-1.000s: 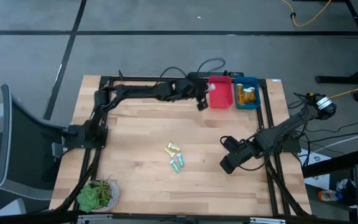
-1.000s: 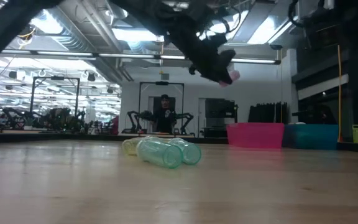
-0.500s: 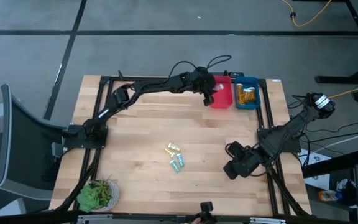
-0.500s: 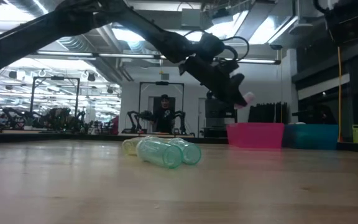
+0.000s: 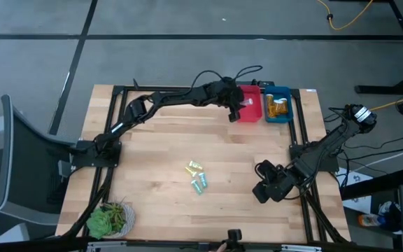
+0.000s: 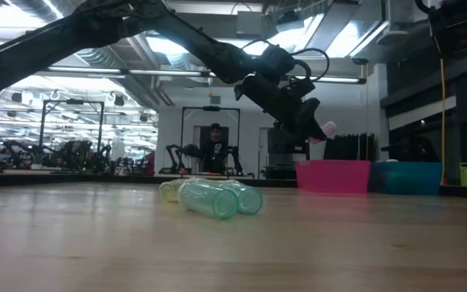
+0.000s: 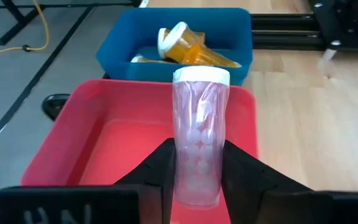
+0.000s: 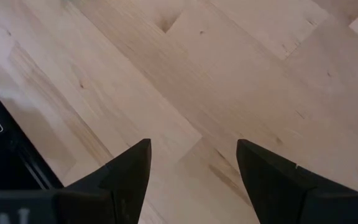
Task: Pick and place medicine bottles into bin by pill shape (circle, oval)
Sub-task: Put the pink tablet bottle into the red bin, then put the yellow tablet bottle into the red bin
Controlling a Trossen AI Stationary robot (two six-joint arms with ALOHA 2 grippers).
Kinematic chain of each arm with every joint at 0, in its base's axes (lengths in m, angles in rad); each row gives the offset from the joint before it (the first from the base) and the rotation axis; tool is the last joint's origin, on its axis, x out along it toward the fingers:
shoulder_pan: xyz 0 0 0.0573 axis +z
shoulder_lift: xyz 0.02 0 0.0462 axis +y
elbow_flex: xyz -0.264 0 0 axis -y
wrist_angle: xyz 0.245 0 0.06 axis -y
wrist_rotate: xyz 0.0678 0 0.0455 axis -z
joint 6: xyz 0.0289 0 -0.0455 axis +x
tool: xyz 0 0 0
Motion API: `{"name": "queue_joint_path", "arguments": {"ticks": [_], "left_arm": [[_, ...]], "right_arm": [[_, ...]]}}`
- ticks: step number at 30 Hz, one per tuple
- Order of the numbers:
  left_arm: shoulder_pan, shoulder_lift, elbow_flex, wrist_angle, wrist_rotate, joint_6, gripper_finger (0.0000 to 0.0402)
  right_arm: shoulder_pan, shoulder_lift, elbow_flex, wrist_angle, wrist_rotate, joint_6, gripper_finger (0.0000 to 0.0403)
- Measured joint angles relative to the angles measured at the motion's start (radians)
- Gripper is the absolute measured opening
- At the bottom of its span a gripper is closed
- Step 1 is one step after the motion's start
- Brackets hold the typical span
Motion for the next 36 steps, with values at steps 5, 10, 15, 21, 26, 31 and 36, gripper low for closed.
{"name": "queue_joint_path", "arguments": {"ticks": [5, 10, 15, 21, 26, 31, 36], "left_arm": [[-0.007, 0.000, 0.000, 0.011, -0.001, 0.000, 0.0127], [-0.007, 0.000, 0.000, 0.013, -0.004, 0.000, 0.0140], [-0.006, 0.000, 0.000, 0.013, -0.014, -0.011, 0.0141], [-0.018, -0.051, -0.001, -0.109, 0.000, -0.183, 0.0141], [-0.066, -0.132, -0.002, -0.409, -0.002, -0.124, 0.0138], [-0.132, -0.228, -0.001, -0.708, -0.029, 0.001, 0.0138], [-0.206, -0.313, -0.002, -0.953, -0.175, 0.093, 0.0136]], "right_arm": [[0.000, 0.000, 0.000, 0.000, 0.000, -0.001, 0.0239], [0.000, 0.000, 0.000, -0.003, 0.000, -0.002, 0.0239], [0.000, 0.000, 0.000, -0.008, 0.000, -0.004, 0.0239], [0.000, 0.000, 0.000, -0.012, 0.000, -0.004, 0.0239], [0.000, 0.000, 0.000, -0.032, 0.000, -0.005, 0.0239], [0.000, 0.000, 0.000, -0.043, 0.000, -0.005, 0.0239], [0.000, 0.000, 0.000, -0.048, 0.002, -0.005, 0.0239]]}}
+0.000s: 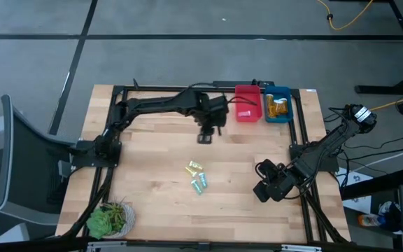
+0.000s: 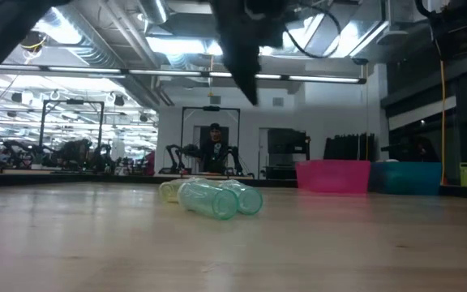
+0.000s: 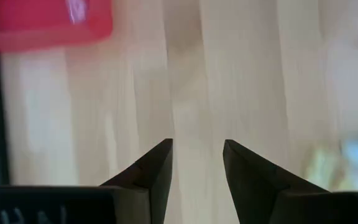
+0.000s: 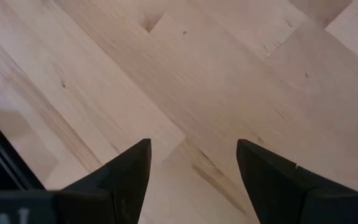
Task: Pick and place medicine bottles into bin by pill shape (circle, oval)
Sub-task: Put the yellow tablet bottle into the red bin
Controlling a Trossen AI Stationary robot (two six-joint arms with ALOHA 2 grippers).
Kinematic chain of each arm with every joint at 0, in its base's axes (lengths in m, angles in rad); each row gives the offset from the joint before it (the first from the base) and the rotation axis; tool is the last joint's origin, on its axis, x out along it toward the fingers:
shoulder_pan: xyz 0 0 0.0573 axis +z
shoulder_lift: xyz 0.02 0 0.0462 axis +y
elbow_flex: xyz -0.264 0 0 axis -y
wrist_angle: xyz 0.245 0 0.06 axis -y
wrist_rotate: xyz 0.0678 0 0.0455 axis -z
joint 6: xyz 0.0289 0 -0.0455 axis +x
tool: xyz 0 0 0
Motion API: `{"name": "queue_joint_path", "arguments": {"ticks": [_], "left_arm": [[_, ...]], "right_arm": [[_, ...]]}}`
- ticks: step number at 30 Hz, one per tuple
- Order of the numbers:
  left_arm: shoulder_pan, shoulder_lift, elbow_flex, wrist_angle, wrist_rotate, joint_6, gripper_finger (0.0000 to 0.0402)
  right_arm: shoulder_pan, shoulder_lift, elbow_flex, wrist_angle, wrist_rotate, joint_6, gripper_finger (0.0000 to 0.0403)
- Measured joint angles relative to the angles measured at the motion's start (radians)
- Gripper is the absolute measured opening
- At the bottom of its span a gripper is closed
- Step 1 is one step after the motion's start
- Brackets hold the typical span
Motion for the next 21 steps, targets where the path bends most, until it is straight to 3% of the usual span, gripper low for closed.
{"name": "queue_joint_path", "arguments": {"ticks": [5, 9, 14, 21], "left_arm": [[-0.043, -0.062, 0.001, -0.216, 0.005, 0.081, 0.0135], [-0.059, -0.079, 0.001, -0.345, 0.087, 0.081, 0.0135], [-0.056, -0.079, -0.069, -0.359, 0.237, 0.104, 0.0135], [-0.071, -0.086, -0.274, -0.378, 0.249, 0.051, 0.0135]], "right_arm": [[-0.001, 0.000, 0.000, 0.001, 0.016, 0.001, 0.0239], [-0.001, 0.000, 0.000, 0.002, 0.016, 0.005, 0.0239], [-0.001, 0.000, 0.000, 0.002, 0.016, 0.005, 0.0239], [-0.001, 0.000, 0.000, 0.002, 0.016, 0.005, 0.0239]]}}
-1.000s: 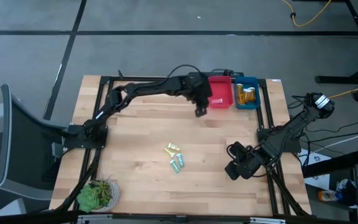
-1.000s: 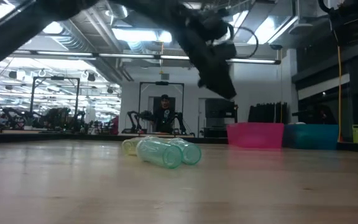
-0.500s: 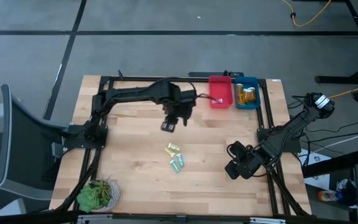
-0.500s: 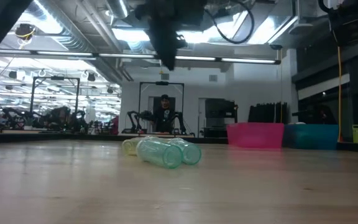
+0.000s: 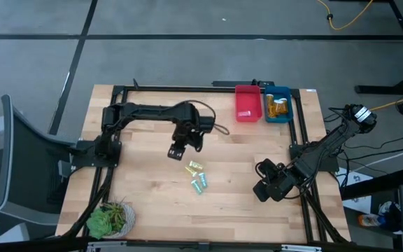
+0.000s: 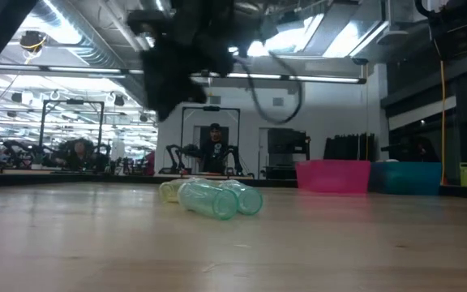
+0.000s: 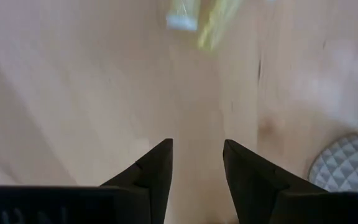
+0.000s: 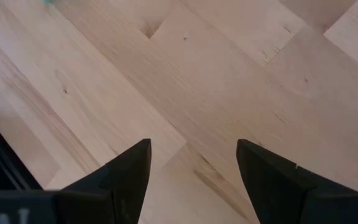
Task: Pick and place medicine bottles into bin by pill shape (circle, oval)
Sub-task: Put the yellow tablet bottle into the red bin
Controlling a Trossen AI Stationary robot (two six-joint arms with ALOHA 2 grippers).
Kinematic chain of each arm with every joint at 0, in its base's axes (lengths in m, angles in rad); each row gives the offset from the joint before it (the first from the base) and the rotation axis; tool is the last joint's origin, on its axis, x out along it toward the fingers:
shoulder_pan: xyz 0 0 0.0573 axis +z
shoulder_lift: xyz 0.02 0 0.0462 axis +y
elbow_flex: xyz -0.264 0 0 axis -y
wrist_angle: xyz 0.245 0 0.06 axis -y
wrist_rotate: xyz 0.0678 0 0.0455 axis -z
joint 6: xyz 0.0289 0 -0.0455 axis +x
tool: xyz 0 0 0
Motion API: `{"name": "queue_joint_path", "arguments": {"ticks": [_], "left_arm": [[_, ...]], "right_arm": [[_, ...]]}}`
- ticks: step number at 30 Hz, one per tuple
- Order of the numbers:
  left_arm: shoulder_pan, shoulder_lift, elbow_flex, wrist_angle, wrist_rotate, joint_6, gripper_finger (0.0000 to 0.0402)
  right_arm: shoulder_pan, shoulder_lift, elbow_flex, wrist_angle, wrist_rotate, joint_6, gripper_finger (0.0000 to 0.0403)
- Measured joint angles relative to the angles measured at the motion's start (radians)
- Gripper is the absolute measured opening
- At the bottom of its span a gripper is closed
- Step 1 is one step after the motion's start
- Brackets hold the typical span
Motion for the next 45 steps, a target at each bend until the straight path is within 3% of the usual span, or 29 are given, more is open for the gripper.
{"name": "queue_joint_path", "arguments": {"ticks": [5, 9, 15, 20, 23, 26, 35, 45], "left_arm": [[-0.038, -0.094, -0.198, 0.037, 0.008, -0.037, 0.0135], [-0.064, -0.244, -0.361, 0.195, 0.007, -0.111, 0.0135], [-0.108, -0.491, -0.646, 0.683, 0.004, -0.198, 0.0135], [-0.155, -0.542, -0.794, 1.083, -0.072, -0.201, 0.0135], [-0.171, -0.501, -0.805, 1.222, -0.091, -0.212, 0.0135], [-0.176, -0.442, -0.783, 1.261, -0.091, -0.210, 0.0135], [-0.179, -0.258, -0.671, 1.204, -0.093, -0.166, 0.0135], [-0.142, -0.176, -0.667, 1.170, -0.110, -0.141, 0.0135]], "right_arm": [[0.000, 0.000, 0.000, 0.002, 0.007, 0.000, 0.0239], [0.000, 0.000, 0.000, 0.005, 0.014, 0.000, 0.0239], [0.000, 0.000, 0.000, 0.007, 0.015, 0.001, 0.0239], [0.000, 0.000, 0.000, 0.007, 0.015, 0.000, 0.0239], [0.000, 0.000, 0.000, 0.006, 0.017, 0.001, 0.0239], [0.000, 0.000, 0.000, 0.008, 0.017, 0.002, 0.0239], [0.000, 0.000, 0.000, 0.007, 0.017, 0.003, 0.0239], [0.000, 0.000, 0.000, 0.008, 0.016, 0.003, 0.0239]]}}
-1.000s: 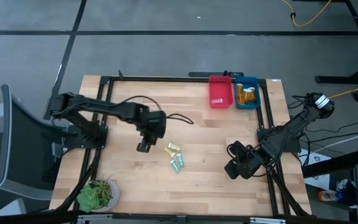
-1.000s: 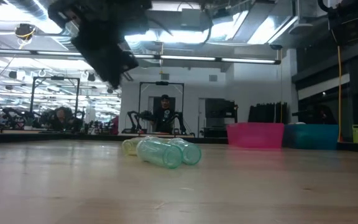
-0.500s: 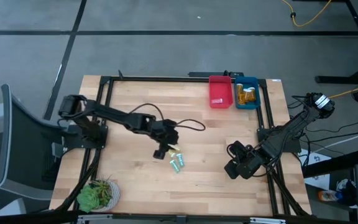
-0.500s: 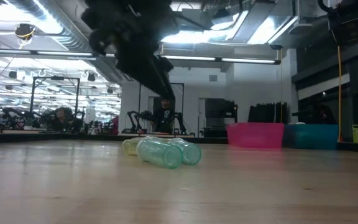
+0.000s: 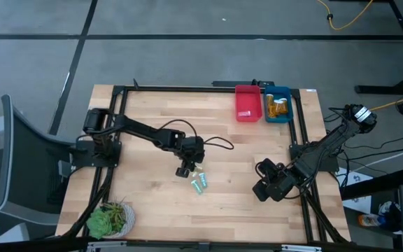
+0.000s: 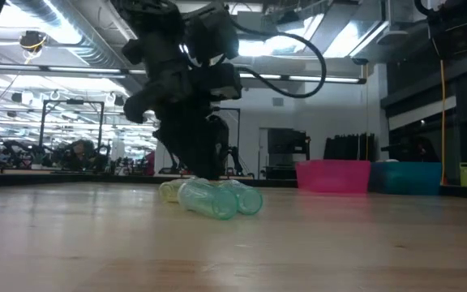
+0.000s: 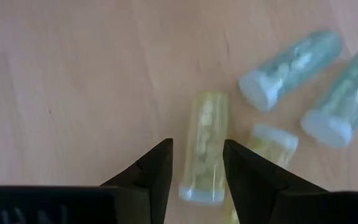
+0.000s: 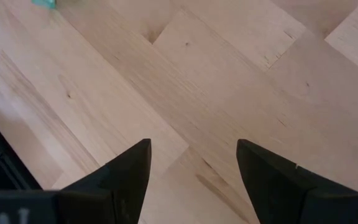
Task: Pick and place medicine bottles into bin by pill shape (circle, oval)
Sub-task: Put the yellow tablet bottle into the red bin
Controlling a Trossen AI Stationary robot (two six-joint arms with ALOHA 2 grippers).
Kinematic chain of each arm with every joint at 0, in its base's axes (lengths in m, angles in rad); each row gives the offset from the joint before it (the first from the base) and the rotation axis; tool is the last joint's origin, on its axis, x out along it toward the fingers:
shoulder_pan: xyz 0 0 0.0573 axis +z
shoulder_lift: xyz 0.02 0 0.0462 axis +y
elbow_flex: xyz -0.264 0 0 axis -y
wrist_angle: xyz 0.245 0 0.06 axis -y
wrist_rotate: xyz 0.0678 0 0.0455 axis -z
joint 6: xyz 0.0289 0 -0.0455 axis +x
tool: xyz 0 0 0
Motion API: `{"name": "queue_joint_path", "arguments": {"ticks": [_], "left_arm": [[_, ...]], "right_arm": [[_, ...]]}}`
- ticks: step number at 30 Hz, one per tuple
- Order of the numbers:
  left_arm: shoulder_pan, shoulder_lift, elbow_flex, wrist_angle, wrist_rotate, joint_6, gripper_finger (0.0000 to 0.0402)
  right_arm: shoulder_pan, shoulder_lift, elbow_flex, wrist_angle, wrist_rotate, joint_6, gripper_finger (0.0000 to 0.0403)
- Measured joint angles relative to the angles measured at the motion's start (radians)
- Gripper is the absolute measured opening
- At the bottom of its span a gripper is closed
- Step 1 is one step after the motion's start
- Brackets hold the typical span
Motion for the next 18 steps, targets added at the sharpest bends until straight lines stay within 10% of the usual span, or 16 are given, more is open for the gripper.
{"name": "queue_joint_path", "arguments": {"ticks": [18], "left_arm": [[0.000, 0.047, 0.001, -0.039, -0.098, 0.024, 0.0135]], "right_arm": [[0.000, 0.000, 0.000, -0.001, -0.002, -0.002, 0.0239]]}}
